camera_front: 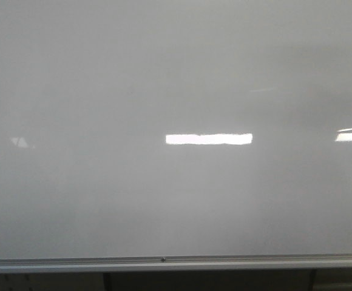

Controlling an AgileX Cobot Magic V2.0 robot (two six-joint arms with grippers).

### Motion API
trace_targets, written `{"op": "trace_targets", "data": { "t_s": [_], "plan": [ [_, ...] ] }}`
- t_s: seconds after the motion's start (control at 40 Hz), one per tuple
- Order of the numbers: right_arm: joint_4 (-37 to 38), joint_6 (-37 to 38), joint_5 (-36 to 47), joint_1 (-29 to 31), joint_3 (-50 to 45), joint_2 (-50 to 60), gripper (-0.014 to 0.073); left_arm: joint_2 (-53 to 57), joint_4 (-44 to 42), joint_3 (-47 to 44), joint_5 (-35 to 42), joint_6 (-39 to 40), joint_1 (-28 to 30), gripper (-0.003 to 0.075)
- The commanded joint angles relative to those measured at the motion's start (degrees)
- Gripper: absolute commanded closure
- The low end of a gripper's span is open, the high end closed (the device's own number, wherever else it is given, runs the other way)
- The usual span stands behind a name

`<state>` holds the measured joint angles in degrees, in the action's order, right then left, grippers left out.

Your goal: Write number 2 on whiteboard

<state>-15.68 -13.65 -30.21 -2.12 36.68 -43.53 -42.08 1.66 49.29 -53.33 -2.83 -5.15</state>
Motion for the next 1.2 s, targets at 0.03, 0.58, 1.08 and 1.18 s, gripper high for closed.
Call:
{"op": "trace_targets", "data": {
  "t_s": [0.03,0.58,1.08,1.18],
  "plan": [
    [-1.54,0.13,10.74,0.23,1.52,-1.4,0.058,0.18,0.69,1.4,4.12,0.54,0.15,0.0227],
    [-1.48,-3.6,31.9,-3.77,8.91,-20.05,0.058,0.18,0.69,1.4,5.82,0.54,0.15,0.0227],
    [-1.44,-3.85,33.16,-2.8,17.18,-30.5,0.058,0.18,0.34,1.4,8.55,0.54,0.15,0.0227],
    [-1.49,-3.85,31.16,-1.32,17.18,-30.5,0.058,0.18,0.34,1.4,8.55,0.54,0.15,0.0227]
  ]
}}
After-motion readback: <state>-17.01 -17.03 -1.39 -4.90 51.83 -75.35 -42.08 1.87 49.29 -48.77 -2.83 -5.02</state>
